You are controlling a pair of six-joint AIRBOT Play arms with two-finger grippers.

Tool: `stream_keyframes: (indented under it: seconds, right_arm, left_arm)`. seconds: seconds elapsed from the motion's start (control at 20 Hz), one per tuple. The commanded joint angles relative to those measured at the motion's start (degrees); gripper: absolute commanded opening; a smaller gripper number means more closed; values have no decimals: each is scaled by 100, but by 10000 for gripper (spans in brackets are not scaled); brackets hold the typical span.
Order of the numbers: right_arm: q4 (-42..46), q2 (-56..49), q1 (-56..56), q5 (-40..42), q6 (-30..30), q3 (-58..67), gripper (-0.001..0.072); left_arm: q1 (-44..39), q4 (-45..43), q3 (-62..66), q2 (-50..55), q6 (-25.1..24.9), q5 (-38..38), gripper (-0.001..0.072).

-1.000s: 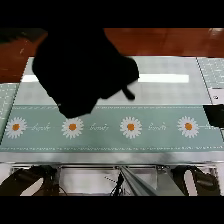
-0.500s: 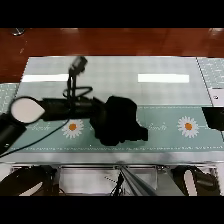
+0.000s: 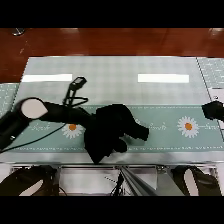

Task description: Fold the shirts.

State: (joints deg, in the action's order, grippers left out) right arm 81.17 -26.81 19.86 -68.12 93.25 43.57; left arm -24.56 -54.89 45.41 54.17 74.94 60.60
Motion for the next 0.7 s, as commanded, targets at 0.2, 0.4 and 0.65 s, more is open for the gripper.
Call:
stream_keyframes:
  seconds: [0.2,0.4,0.65]
  right_arm:
    - [-1458,-588,389,-201,-575,-1600,624]
    - [-2723,-588,389,299,-997,-2459,624]
    - [-2717,-588,382,7,-1038,-2492,624]
  left_arm:
    - [3069,-765,-1633,-1239,448,1838,703]
    - [2933,1604,-2946,-1058,-404,1137,684]
    - [1482,2072,-3032,-420,-402,-162,573]
